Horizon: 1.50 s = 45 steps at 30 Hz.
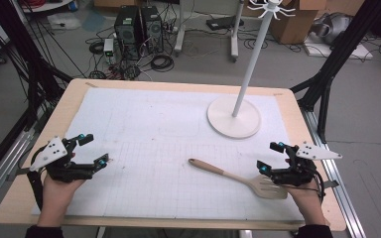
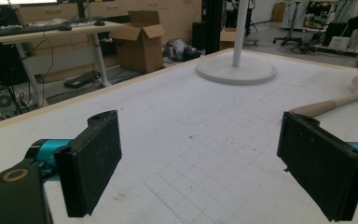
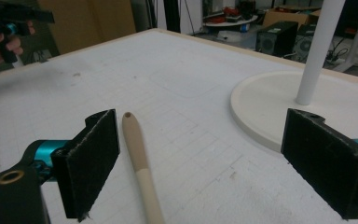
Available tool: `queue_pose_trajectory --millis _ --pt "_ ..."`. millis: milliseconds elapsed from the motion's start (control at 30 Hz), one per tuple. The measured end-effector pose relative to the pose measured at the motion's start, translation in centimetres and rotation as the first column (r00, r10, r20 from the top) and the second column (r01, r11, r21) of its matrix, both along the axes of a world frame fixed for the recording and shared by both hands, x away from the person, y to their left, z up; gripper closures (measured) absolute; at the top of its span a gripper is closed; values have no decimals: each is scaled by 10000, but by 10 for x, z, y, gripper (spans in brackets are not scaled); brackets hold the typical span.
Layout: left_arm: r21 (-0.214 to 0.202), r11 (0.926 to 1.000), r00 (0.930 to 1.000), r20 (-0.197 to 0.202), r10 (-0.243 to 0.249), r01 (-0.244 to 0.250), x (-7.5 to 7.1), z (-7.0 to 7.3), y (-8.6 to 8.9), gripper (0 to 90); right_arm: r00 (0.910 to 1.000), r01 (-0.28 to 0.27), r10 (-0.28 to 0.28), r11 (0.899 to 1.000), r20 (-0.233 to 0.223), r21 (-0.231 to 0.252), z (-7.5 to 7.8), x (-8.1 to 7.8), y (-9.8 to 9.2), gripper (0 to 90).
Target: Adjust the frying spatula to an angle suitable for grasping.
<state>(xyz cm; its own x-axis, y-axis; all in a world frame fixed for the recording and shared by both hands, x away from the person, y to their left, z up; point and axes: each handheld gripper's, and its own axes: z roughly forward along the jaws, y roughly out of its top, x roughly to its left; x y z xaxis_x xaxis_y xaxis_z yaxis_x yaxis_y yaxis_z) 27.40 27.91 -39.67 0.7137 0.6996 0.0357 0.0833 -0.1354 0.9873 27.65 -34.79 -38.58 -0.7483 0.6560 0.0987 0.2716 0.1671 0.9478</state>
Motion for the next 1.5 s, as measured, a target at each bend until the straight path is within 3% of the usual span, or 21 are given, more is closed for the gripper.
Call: queue_pose_trajectory --millis 333,467,667,933,1100,1133,1167,1200,1233,1367,1400,1433,1500 --pt "44 10000 10000 0 14 -14 0 0 1 140 9996 -286 282 9988 -92 -407 -1 1 9 109" --pt "-1 10000 10000 20 -53 53 -1 1 -1 140 9965 -808 780 9908 -300 -1084 -1 3 19 140" --pt "75 9998 9998 -33 -188 188 1 0 -4 140 9892 -1397 1285 9718 -704 -1902 -2 8 36 155" --pt "63 9999 9999 -69 -130 131 1 -1 -5 140 9822 -1734 1494 9540 -1136 -2445 -3 15 45 173" --pt "49 9998 9998 -26 -182 182 0 0 -5 140 9737 -2085 1704 9342 -1512 -2895 -5 20 50 198" --pt "49 9998 9998 -26 -182 182 0 0 -5 140 9737 -2085 1704 9342 -1512 -2895 -5 20 50 198" --pt "37 9998 9998 -18 -180 180 0 0 -6 140 9702 -2217 1776 9252 -1649 -3080 -6 21 53 206" --pt "37 9998 9998 -18 -180 180 0 0 -6 140 9702 -2217 1776 9252 -1649 -3080 -6 21 53 206" --pt "19 9998 9998 -44 -197 197 1 0 -6 140 9666 -2348 1856 9179 -1767 -3199 -6 21 54 219" --pt "69 9997 9997 -75 -214 214 1 -1 -7 140 9599 -2532 1896 9025 -2064 -3485 -10 25 57 242" --pt "69 9997 9997 -75 -214 214 1 -1 -7 140 9599 -2532 1896 9025 -2064 -3485 -10 25 57 242" --pt "67 9998 9998 -72 -211 212 1 -1 -7 140 9567 -2601 1876 8940 -2224 -3648 -12 26 59 243" --pt "62 9997 9997 -84 -216 217 1 -1 -7 140 9534 -2672 1873 8881 -2366 -3741 -14 28 61 255"
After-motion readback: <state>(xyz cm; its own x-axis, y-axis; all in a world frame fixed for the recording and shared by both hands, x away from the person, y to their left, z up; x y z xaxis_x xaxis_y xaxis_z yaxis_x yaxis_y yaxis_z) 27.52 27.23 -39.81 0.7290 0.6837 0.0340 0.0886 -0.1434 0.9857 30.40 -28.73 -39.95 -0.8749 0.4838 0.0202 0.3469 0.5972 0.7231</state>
